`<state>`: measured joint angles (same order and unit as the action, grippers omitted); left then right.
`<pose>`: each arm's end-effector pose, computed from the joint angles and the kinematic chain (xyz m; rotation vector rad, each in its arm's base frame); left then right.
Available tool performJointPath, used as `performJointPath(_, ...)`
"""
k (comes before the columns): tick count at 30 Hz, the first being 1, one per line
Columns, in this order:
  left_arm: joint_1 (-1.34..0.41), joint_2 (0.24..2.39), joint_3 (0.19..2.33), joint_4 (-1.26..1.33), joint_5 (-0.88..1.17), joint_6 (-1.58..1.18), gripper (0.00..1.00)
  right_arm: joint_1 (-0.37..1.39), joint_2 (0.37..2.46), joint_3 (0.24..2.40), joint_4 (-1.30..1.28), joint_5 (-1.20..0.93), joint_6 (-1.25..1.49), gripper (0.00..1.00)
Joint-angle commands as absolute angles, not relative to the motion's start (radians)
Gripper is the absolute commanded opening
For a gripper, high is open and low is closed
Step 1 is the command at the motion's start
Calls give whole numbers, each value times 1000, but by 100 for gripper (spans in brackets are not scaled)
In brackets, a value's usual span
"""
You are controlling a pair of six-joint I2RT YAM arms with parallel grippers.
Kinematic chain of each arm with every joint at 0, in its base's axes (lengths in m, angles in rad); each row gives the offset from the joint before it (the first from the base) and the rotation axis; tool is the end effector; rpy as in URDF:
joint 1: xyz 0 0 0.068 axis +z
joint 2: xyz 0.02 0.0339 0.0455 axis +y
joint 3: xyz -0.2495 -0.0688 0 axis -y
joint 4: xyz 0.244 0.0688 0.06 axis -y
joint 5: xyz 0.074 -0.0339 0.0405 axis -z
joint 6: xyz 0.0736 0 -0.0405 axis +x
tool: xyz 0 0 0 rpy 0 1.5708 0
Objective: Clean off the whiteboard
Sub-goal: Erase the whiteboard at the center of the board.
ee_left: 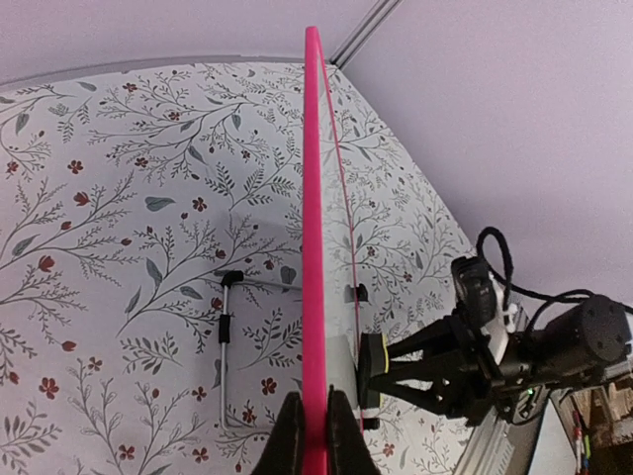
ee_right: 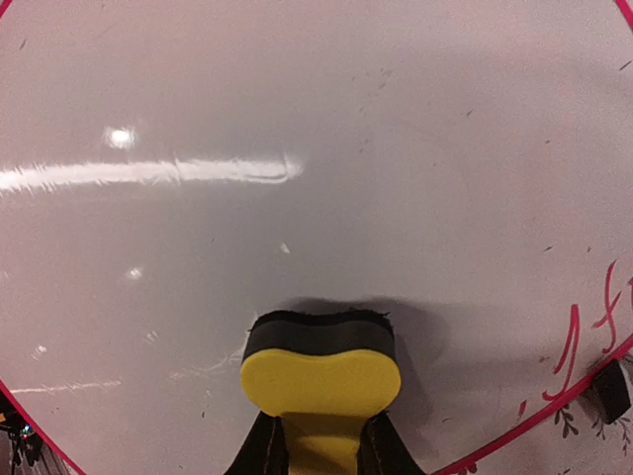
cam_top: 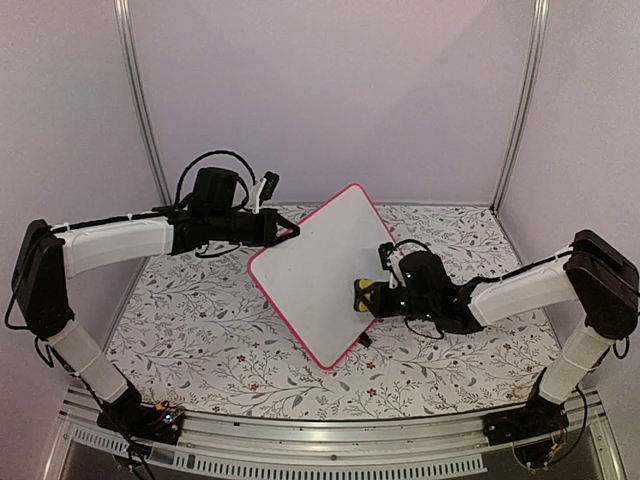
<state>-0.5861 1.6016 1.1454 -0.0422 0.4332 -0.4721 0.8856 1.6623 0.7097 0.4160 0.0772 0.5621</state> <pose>0.3135 -0.2452 0.2419 0.4103 2.1681 -1.0719 0.2321 0.2750 0.1225 -0.3073 2.1842 0.7668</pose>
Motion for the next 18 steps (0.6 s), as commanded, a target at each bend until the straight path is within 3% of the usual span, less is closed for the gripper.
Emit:
performJointPath(1, -604, 1600, 1120, -119, 438, -380, 0, 778, 1656, 787, 329, 161, 546, 10)
performJointPath(18, -602, 1620, 1123, -118, 440, -380, 0, 637, 1764, 857, 345, 84, 485, 10)
